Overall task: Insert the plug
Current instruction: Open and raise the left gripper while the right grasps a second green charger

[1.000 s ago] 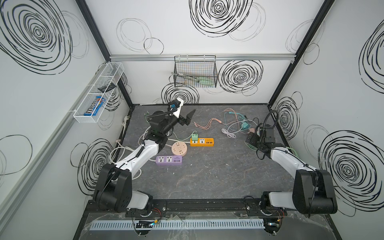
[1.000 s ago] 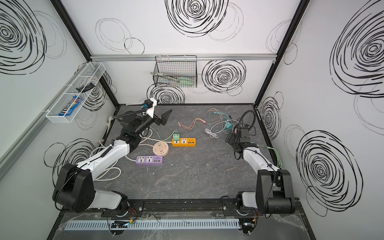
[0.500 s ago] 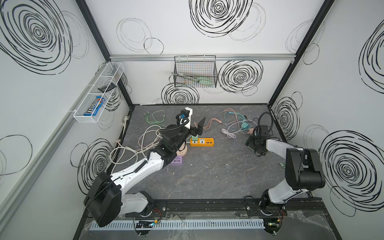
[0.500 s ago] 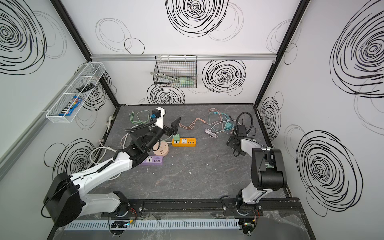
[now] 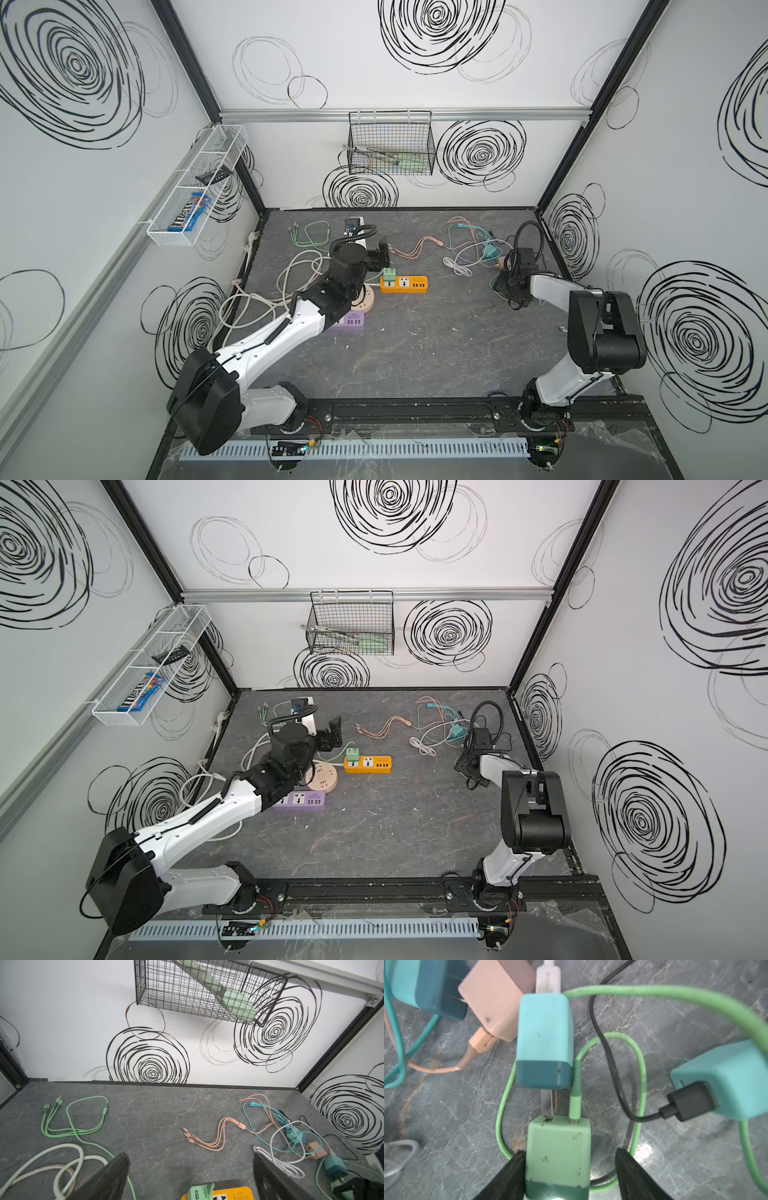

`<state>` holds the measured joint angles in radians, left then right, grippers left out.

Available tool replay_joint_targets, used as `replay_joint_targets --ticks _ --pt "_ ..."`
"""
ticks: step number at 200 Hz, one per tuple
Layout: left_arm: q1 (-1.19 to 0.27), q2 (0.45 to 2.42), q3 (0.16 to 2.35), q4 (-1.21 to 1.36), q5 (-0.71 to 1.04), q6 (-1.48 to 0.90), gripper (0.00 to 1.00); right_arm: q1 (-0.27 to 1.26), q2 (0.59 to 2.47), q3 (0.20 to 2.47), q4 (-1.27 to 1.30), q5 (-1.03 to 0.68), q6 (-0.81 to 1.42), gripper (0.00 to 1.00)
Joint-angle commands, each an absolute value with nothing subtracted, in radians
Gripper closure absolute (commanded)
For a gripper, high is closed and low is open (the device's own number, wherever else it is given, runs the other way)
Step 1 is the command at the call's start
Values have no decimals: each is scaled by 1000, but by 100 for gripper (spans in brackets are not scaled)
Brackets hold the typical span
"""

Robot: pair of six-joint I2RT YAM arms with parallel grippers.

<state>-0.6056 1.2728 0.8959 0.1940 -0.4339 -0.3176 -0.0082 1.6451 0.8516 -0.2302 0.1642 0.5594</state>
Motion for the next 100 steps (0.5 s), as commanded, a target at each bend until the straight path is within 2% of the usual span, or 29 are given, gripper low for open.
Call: replay_joint_targets --ticks 1,48,100 --pt "-604 1239 908 197 -403 -300 4 -2 1667 863 -231 191 563 31" --pt "-598 1235 895 206 -275 -283 4 0 1687 861 -203 178 556 36" --pt "-591 1278 954 119 -240 -283 4 0 1663 839 -175 175 551 44"
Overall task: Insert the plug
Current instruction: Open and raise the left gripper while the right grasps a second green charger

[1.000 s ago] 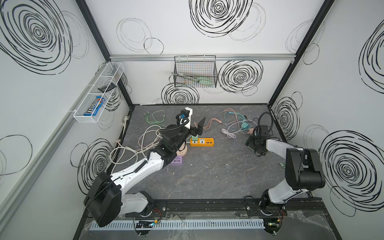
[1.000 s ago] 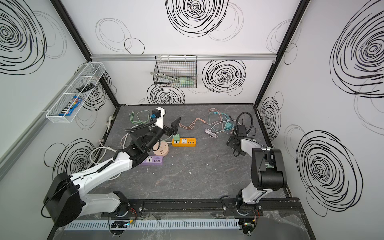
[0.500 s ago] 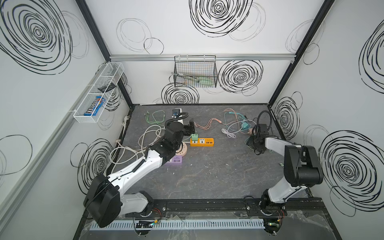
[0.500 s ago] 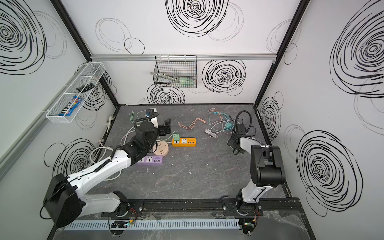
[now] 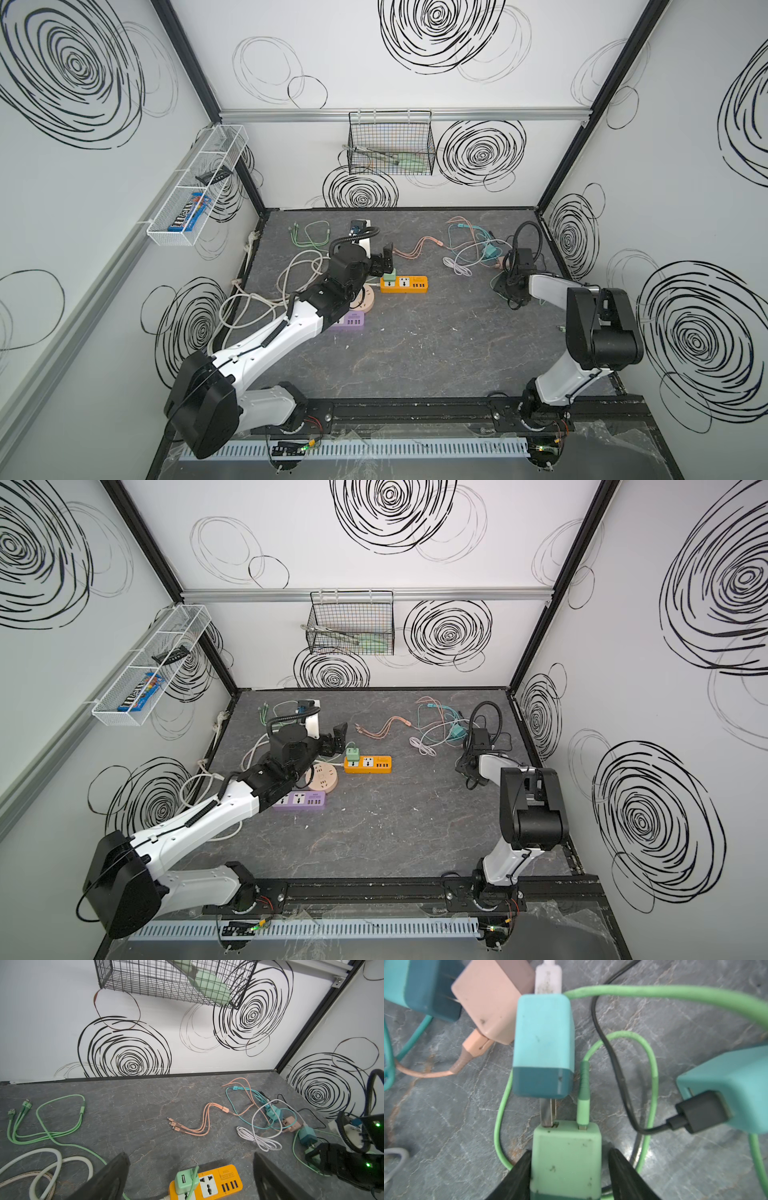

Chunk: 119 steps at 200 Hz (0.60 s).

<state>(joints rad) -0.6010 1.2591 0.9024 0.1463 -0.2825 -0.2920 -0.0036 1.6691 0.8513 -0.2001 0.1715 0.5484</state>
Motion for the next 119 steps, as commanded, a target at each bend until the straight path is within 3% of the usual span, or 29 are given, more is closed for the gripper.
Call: replay_joint_targets --ticks 1,66,119 --pt "-591 1278 954 118 -238 -281 4 0 1661 837 -173 175 551 44" --pt "-589 1313 968 101 -164 -238 4 -1 1492 764 -74 204 557 57" --pt "-596 1336 973 111 -51 -218 4 -4 1253 744 6 177 457 57"
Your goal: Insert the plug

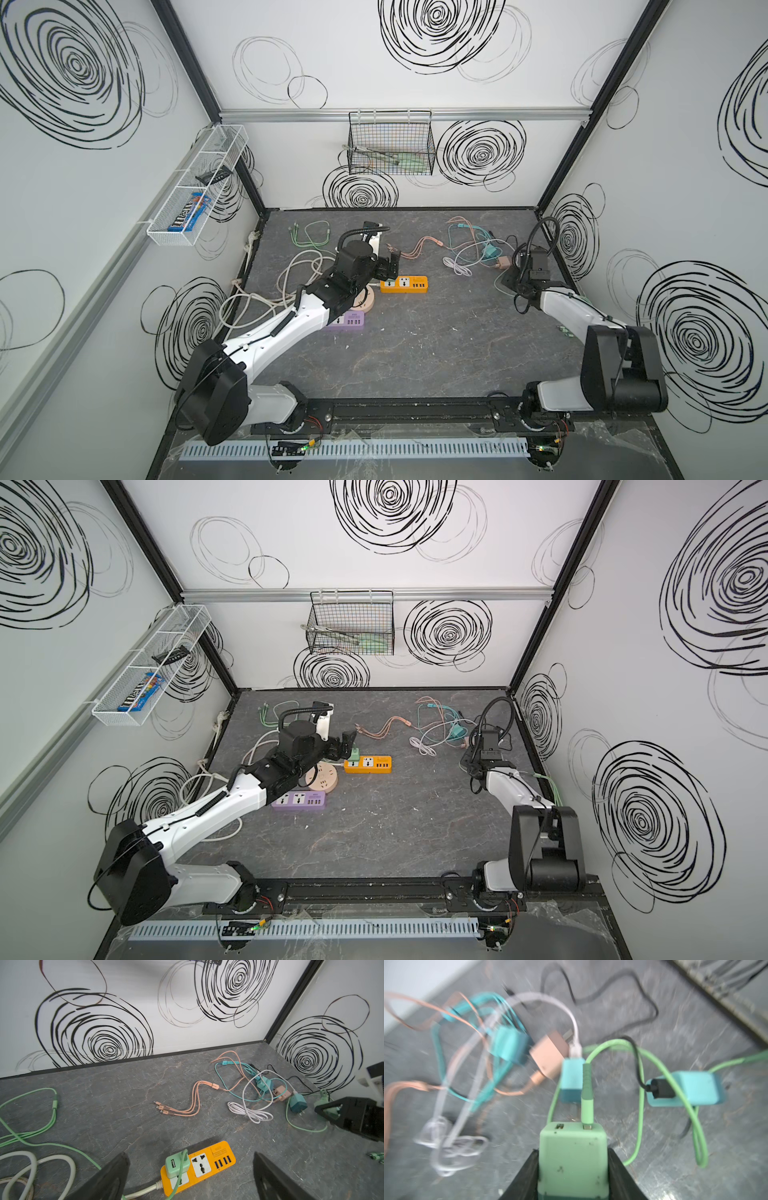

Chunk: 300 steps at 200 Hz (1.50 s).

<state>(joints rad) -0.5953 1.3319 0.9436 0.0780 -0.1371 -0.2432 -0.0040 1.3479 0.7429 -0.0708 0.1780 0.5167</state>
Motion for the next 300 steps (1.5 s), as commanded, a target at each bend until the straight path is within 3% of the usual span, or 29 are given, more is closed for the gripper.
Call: replay_joint_targets --ticks 1,85,124,185,300 --pt "-596 1337 974 111 -49 -218 4 -4 1248 744 8 175 454 57" --pt "-572 1423 1127 2 234 -241 4 70 1001 686 305 -157 100 57" --pt "-551 1463 1219 -38 427 -271 4 257 969 658 324 -130 -188 56" --pt "-549 1522 1370 -243 639 -153 0 444 1008 634 333 -154 -408 55" --pt "-574 1665 1503 -392 810 -148 33 594 1052 631 347 -179 -646 51"
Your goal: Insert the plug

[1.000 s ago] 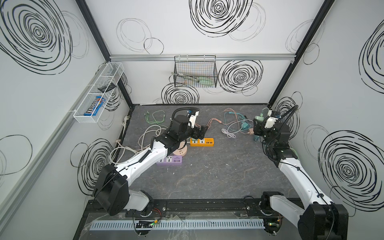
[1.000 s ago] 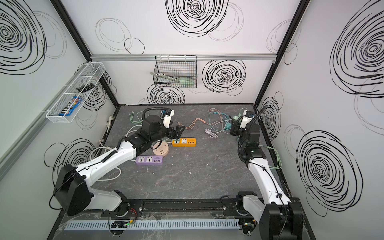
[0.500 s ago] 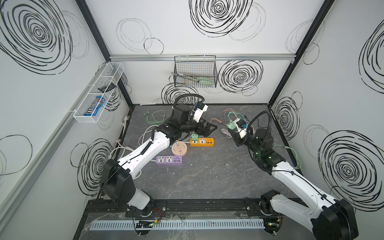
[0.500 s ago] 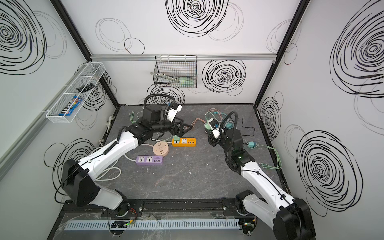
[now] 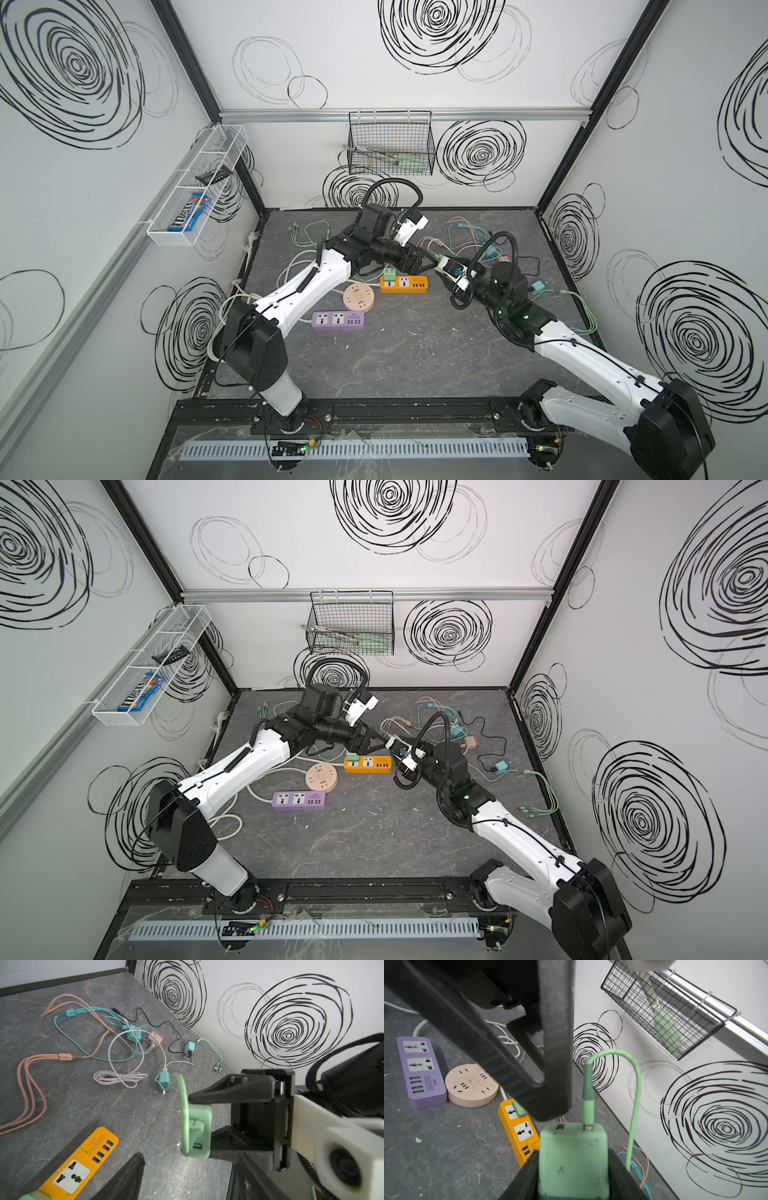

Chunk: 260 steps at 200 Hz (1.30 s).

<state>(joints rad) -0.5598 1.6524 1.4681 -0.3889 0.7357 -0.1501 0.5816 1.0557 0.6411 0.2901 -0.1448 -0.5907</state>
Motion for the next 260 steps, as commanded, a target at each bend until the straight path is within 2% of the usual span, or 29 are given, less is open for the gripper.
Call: replay_joint_targets --ticks 1,12,46,129,147,188,199,204,207,221,244,253,260 --pt "-574 1665 1503 -391 810 -148 33 594 1052 631 347 -181 -647 51" --pt "-581 1667 1501 -380 814 -151 39 597 1048 625 354 -198 -646 51" --pt "-581 1666 1476 -324 823 -187 46 602 1035 610 374 -225 -638 51" --pt "-584 1699 1496 -375 832 -153 47 623 1035 591 453 -210 -616 50" --pt "-584 1706 1497 -377 848 -152 55 625 1038 590 464 -213 -610 50" --pt "-580 1699 1488 -354 922 -151 87 627 1048 596 449 -218 -608 49" --pt "-580 1690 1484 -348 907 -150 95 628 1046 596 442 -215 -588 45" --pt "-579 1687 1482 -348 891 -150 96 627 1045 595 438 -205 -568 42" --pt "-579 1685 1481 -347 880 -149 100 627 1045 596 435 -201 -556 39" --pt "-573 1673 1470 -342 830 -145 100 626 1038 601 418 -162 -496 27" --pt "-562 1663 1454 -336 797 -143 100 602 998 611 394 -54 -278 16" --pt "-560 1661 1451 -336 792 -141 100 577 977 611 383 -29 -191 0" --pt "-558 1661 1450 -336 787 -140 100 545 961 611 369 -28 -131 3"
